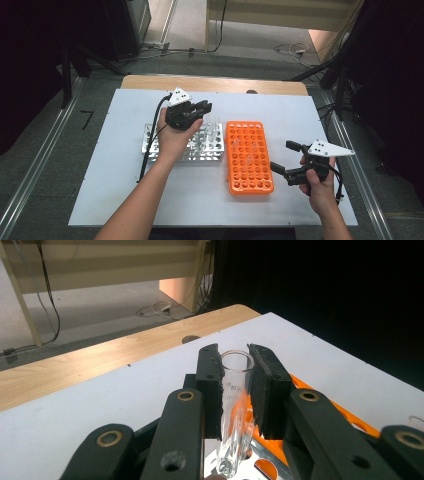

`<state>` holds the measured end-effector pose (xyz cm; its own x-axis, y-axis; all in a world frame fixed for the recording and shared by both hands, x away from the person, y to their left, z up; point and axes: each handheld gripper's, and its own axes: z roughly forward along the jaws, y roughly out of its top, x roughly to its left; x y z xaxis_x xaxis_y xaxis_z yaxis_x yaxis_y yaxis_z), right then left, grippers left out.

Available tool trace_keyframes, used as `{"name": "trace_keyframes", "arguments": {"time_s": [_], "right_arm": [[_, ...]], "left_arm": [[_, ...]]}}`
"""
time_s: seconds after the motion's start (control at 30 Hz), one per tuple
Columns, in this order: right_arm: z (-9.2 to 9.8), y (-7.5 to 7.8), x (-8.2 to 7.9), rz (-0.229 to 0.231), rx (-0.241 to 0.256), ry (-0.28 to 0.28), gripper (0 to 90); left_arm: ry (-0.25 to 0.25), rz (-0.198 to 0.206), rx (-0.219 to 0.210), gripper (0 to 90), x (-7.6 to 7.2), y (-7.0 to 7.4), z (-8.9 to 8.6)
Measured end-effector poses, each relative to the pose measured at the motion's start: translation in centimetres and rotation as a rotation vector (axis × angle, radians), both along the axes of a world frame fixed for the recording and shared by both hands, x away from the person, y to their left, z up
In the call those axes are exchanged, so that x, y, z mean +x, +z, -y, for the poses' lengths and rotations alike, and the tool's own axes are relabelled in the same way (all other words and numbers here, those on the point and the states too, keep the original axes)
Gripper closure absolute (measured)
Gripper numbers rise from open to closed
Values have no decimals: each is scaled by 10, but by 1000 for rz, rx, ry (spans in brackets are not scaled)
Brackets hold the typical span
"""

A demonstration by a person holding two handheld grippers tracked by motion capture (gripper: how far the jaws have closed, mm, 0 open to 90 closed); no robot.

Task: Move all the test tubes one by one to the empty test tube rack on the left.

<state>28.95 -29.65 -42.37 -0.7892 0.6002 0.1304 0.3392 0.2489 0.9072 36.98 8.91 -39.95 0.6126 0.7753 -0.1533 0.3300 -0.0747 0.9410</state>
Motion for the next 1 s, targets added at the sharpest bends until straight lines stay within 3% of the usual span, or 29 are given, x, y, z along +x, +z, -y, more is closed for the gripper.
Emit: {"name": "trace_keyframes", "arguments": {"time_s": [1.0], "right_arm": [[2,0,1,-6,18,-3,0]], "left_arm": [[1,-13,122,755,1,-21,18]]}}
